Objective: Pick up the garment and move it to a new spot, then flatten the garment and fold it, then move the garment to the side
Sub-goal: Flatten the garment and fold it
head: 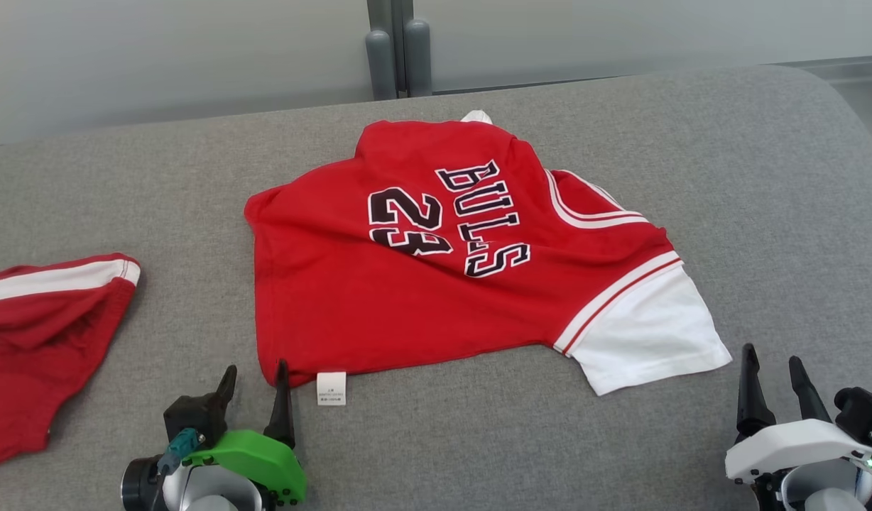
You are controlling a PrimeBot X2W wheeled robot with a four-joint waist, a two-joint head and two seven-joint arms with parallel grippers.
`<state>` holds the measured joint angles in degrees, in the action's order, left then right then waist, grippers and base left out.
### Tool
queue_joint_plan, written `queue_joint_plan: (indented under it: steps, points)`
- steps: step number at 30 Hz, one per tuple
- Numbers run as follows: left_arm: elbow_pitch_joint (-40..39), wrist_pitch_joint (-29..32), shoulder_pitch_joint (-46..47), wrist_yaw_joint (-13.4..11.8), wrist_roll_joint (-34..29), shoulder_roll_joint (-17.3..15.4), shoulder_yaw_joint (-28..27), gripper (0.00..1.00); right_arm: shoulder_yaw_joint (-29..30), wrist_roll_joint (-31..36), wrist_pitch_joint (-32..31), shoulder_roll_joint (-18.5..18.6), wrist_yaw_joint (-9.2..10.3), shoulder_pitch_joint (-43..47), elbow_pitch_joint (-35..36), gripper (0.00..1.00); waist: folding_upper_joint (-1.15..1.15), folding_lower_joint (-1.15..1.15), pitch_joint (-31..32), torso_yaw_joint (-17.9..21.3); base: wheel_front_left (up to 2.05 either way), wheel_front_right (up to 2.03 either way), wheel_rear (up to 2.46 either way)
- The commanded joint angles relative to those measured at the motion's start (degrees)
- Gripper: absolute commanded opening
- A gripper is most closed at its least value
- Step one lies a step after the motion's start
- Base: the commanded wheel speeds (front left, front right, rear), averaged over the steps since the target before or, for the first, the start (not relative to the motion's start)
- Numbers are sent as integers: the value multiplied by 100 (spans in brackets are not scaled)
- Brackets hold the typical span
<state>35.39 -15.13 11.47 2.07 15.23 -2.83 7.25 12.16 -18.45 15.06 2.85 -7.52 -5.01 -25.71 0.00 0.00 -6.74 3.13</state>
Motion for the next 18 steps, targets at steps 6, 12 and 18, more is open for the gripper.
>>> queue_joint_plan:
  steps: [6,12,18]
  points:
    - [256,-2,97,102,96,-16,102,100,-97,78,17,16,6,-146,90,100,0,0,-155,70,0,0,0]
    - [111,-2,-73,201,169,-16,187,100,-29,85,17,14,6,-136,104,100,0,0,-183,83,0,0,0]
    - [133,-3,-191,184,178,-17,276,100,-56,84,17,15,6,-119,72,100,0,0,-191,93,0,0,0]
